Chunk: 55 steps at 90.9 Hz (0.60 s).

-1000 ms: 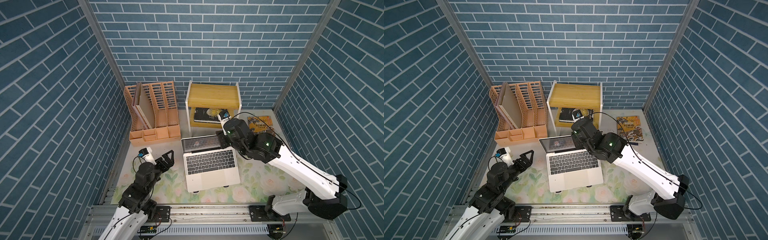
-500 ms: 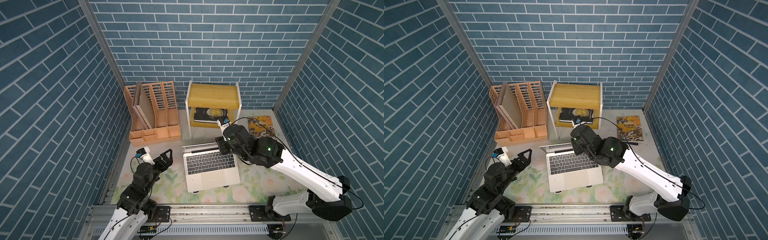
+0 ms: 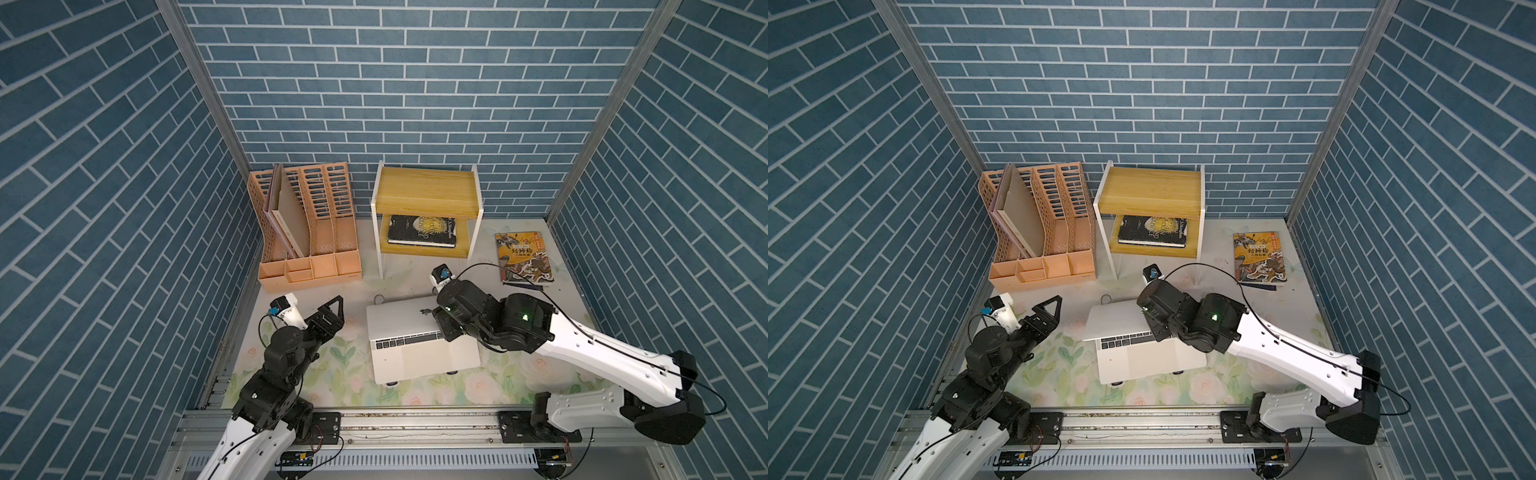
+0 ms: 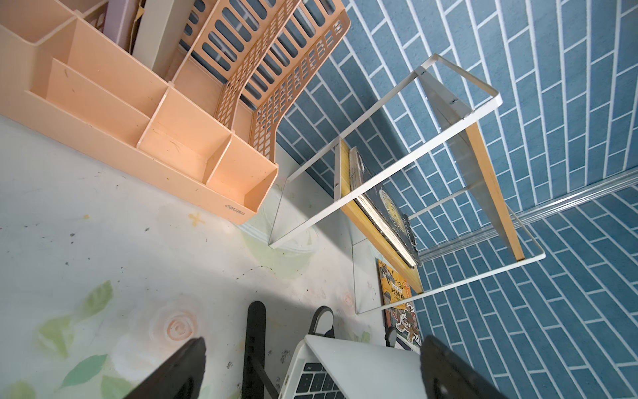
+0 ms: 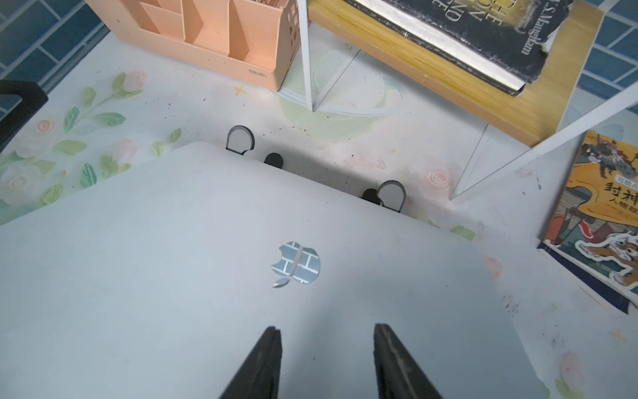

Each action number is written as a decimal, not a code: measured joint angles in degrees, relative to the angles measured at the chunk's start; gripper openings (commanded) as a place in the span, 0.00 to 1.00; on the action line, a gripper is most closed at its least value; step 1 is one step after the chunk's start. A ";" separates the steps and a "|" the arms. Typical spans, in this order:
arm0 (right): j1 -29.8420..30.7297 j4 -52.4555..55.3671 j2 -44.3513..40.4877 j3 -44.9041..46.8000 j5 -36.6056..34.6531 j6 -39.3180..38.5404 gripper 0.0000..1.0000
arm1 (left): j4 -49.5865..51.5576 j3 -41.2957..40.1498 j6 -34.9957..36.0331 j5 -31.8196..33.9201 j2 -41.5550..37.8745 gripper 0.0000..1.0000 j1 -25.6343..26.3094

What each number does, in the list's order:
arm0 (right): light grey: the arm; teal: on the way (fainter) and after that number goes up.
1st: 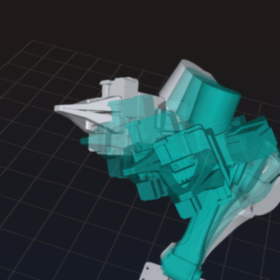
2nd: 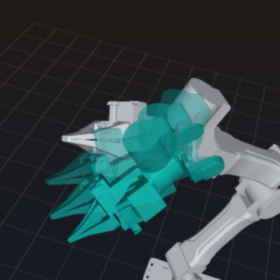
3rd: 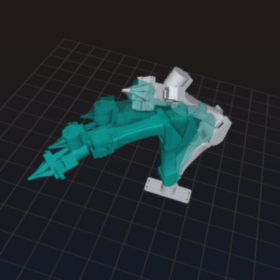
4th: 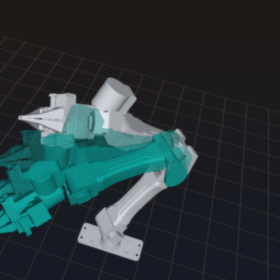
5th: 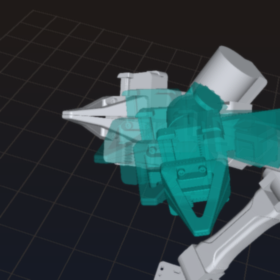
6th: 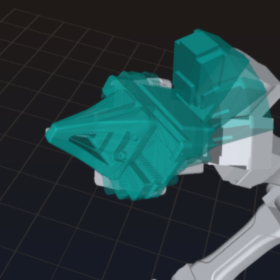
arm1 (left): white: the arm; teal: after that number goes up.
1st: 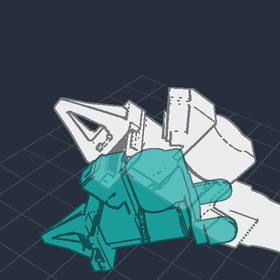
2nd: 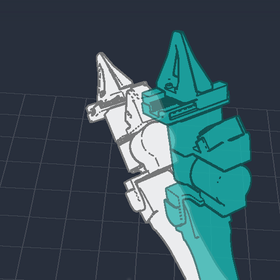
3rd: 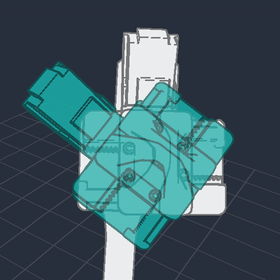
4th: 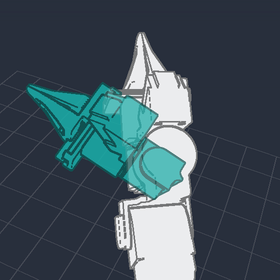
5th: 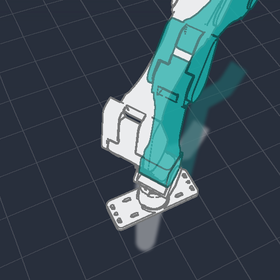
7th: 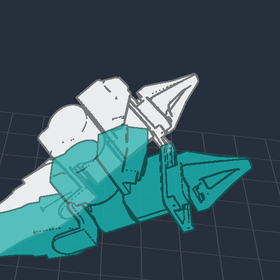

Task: Close the laptop lid and set it aside
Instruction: Close the lid of the laptop.

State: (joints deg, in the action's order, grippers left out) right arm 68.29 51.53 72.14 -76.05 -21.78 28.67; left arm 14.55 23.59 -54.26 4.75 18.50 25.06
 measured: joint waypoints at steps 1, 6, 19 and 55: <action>0.04 -0.09 -0.28 0.57 0.15 0.13 0.48 | -0.17 0.00 0.00 -0.09 0.22 1.00 0.02; 0.09 -1.44 -1.73 3.08 0.63 0.66 0.49 | -1.14 0.00 0.07 -0.85 1.73 1.00 0.00; 0.17 -6.78 -4.92 11.06 1.97 2.45 0.50 | -3.65 0.02 1.01 -3.93 7.63 1.00 0.02; 0.20 -28.35 -5.84 30.42 7.65 4.13 0.56 | -7.65 -1.07 4.24 -11.30 12.41 1.00 0.11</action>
State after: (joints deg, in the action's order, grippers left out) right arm 68.49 23.18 66.30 -45.63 -14.13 32.80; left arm 6.90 22.52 -50.02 -6.55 30.92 25.17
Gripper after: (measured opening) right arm 0.549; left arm 0.996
